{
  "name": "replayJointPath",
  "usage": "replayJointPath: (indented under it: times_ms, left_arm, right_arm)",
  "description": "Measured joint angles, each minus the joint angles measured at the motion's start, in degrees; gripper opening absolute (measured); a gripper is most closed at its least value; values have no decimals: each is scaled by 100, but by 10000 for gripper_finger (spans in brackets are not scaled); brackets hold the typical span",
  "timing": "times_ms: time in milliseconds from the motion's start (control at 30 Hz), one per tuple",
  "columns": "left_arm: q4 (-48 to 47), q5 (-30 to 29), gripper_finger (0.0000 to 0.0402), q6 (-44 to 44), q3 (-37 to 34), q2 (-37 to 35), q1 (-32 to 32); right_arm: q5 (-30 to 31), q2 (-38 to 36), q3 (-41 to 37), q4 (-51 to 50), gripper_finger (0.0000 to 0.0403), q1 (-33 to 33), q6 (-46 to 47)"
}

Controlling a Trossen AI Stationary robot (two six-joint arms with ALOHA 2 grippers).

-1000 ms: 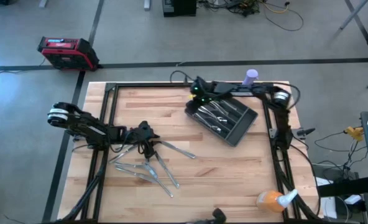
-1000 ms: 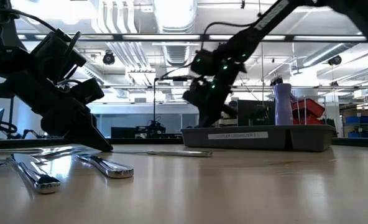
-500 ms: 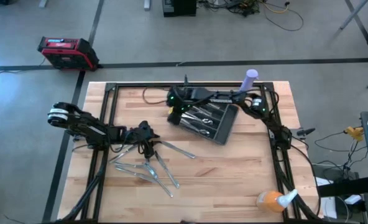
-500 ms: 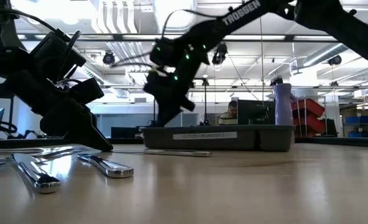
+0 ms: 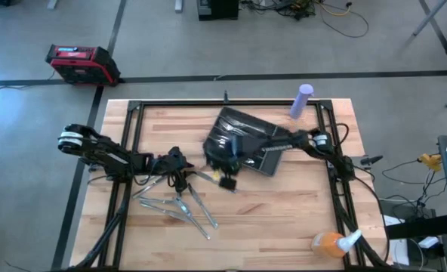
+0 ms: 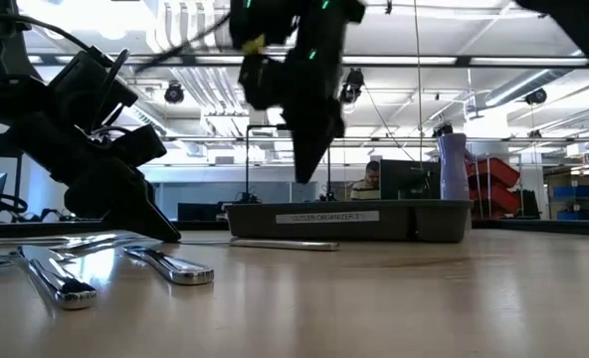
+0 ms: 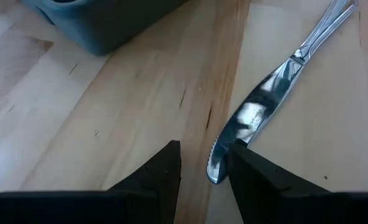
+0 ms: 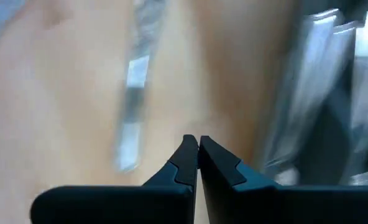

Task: Sort silverware
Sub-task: Adjust the silverware tray

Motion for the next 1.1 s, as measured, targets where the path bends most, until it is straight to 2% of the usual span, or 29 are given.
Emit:
replayJointPath:
  times_ms: [233,300,333,367,400,467,533,600,700,867,1000,1100]
  left_arm:
    - [-4,-110,118,28,0,0,0]
    - [-4,-110,118,30,0,0,0]
    - [-2,-110,118,30,0,0,0]
    - [-3,-110,118,33,-2,0,1]
    - [11,-114,118,35,-7,0,1]
    - [26,-118,118,57,-7,-1,2]
    - [33,-117,118,70,-7,0,2]
    - [23,-117,118,74,-9,-24,2]
    - [55,-117,118,74,-13,1,2]
    - [48,-117,118,96,-9,-3,2]
    - [37,-114,118,46,-9,-13,2]
    - [38,-104,118,-68,-11,-13,-3]
  right_arm:
    - [30,-344,-1117,-621,0,570,1189]
    - [13,-394,-1255,-945,0,596,1465]
    - [23,-529,-1644,-770,0,625,1836]
    - [59,-604,-1824,-1225,0,627,2027]
    - [104,-665,-2056,-1383,0,624,2136]
    - [234,-743,-2309,-1056,0,564,2273]
    - [322,-892,-2658,-1335,0,466,2300]
    - [672,-941,-2873,-1321,0,307,2285]
    - [1582,-950,-3156,-1247,0,37,2272]
    - [3584,-1006,-3320,-658,0,-370,2146]
    - [3738,-1126,-3318,-89,0,-446,1892]
    - [3853,-1356,-3311,15,0,-242,2052]
